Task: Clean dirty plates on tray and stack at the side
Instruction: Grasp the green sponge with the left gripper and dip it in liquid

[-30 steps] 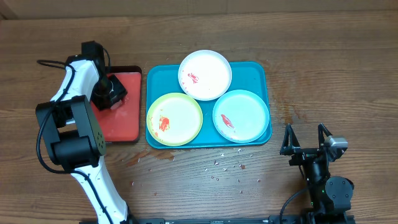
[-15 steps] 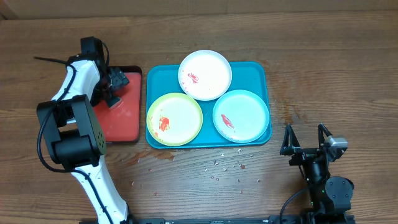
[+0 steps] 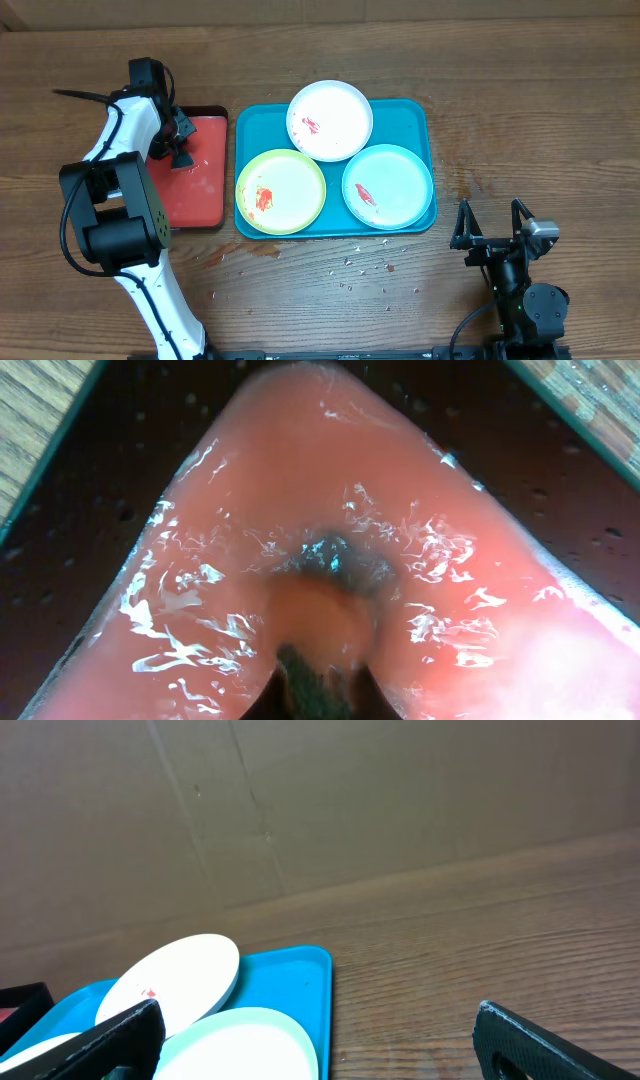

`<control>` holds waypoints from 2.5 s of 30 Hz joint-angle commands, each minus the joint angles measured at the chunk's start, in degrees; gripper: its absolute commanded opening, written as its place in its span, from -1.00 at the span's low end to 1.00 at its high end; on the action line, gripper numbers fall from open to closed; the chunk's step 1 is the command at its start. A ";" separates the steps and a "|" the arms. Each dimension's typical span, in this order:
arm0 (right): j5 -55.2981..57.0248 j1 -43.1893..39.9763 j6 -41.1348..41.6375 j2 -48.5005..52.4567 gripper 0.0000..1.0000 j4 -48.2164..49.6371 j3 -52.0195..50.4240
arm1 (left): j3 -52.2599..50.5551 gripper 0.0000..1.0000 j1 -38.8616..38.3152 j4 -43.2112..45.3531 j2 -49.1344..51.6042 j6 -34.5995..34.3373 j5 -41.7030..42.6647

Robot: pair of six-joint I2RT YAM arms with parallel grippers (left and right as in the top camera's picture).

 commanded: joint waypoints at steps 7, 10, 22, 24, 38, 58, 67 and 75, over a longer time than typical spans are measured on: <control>0.55 -0.33 -0.42 -0.46 1.00 0.31 -0.59 | -0.24 1.00 -0.07 -5.22 1.92 0.09 3.10; 0.55 -0.33 -0.42 -0.46 1.00 0.33 -0.59 | -0.24 1.00 -0.07 -8.96 1.92 0.07 3.48; 0.55 -0.33 -0.42 -0.46 1.00 0.33 -0.59 | -0.24 -0.92 -0.13 -14.93 1.92 0.07 3.67; 0.55 -0.33 -0.44 -0.46 1.00 0.33 -0.59 | -0.24 -0.77 -0.13 -14.95 1.92 0.07 3.69; 0.55 -0.33 -0.42 -0.46 1.00 0.33 -0.59 | -0.24 -0.26 -0.13 -16.83 1.92 0.07 3.67; 0.55 -0.33 -0.44 -0.46 1.00 0.33 -0.59 | -0.24 1.00 -0.11 -2.84 1.92 0.09 2.82; 0.55 -0.33 -0.42 -0.46 1.00 0.31 -0.59 | -0.24 -0.92 -0.11 -1.20 1.92 0.09 2.82; 0.55 -0.33 -0.42 -0.46 1.00 0.31 -0.59 | -0.24 1.00 -0.13 -4.44 1.92 0.09 3.06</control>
